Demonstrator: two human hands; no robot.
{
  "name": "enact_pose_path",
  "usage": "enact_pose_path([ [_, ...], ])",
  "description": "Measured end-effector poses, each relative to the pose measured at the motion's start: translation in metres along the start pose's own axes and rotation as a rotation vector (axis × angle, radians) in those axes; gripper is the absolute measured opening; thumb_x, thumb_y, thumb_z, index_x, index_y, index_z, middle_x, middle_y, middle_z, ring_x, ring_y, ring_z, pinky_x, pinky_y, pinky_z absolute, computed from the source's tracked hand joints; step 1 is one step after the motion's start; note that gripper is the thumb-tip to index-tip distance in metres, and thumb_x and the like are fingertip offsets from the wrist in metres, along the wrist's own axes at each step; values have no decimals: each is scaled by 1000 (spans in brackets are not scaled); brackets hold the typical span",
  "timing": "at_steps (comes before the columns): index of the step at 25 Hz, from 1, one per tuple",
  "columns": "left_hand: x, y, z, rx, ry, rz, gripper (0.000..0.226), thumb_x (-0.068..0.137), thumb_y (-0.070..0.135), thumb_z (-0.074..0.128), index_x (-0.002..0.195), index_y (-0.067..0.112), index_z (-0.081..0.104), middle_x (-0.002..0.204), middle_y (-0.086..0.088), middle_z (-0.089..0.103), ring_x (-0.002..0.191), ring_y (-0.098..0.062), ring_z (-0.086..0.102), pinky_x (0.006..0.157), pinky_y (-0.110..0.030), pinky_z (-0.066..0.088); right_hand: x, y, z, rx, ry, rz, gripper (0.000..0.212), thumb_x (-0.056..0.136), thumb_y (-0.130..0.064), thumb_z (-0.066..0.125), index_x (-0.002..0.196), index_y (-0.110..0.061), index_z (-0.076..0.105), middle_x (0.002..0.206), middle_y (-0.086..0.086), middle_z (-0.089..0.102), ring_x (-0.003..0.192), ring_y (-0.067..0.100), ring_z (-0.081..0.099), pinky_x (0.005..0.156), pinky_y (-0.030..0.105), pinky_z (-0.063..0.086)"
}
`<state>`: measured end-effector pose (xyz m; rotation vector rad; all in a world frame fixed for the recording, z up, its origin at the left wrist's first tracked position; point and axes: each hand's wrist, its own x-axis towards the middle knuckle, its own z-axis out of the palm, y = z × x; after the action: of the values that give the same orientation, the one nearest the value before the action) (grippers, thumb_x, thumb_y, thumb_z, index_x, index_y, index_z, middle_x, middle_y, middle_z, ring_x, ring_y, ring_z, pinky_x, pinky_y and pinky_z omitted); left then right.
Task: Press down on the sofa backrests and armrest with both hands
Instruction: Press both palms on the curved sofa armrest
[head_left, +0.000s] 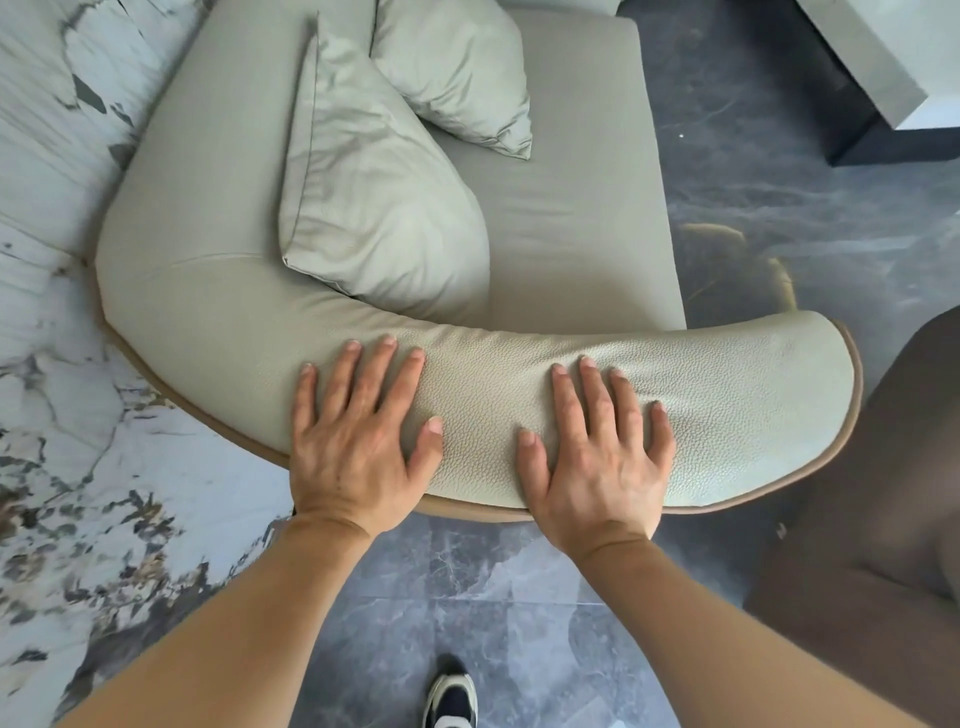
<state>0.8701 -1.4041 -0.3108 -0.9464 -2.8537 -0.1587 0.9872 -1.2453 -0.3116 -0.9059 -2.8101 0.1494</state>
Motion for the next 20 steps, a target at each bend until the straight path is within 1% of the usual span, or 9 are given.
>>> enact_pose_path([
  [6, 38, -5, 9, -5, 33, 3, 64, 86, 50, 36, 142, 22, 46, 151, -4, 43, 140, -31, 34, 115, -57, 17, 37, -3, 9, -13, 24, 4, 66, 88, -56, 30, 142, -21, 44, 150, 4, 42, 139, 29, 33, 110, 57, 20],
  [13, 78, -8, 15, -26, 30, 6, 64, 86, 50, 35, 142, 21, 46, 150, -5, 43, 140, -32, 34, 115, -58, 17, 75, -5, 15, -16, 38, 8, 67, 88, -56, 29, 142, -21, 45, 149, 3, 43, 139, 29, 33, 110, 57, 20],
  [20, 116, -9, 23, -23, 48, 8, 63, 85, 50, 36, 142, 22, 45, 150, -4, 43, 140, -32, 33, 115, -58, 17, 113, -3, 22, -22, 21, 7, 67, 88, -58, 26, 144, -23, 41, 151, 2, 40, 141, 27, 29, 111, 56, 17],
])
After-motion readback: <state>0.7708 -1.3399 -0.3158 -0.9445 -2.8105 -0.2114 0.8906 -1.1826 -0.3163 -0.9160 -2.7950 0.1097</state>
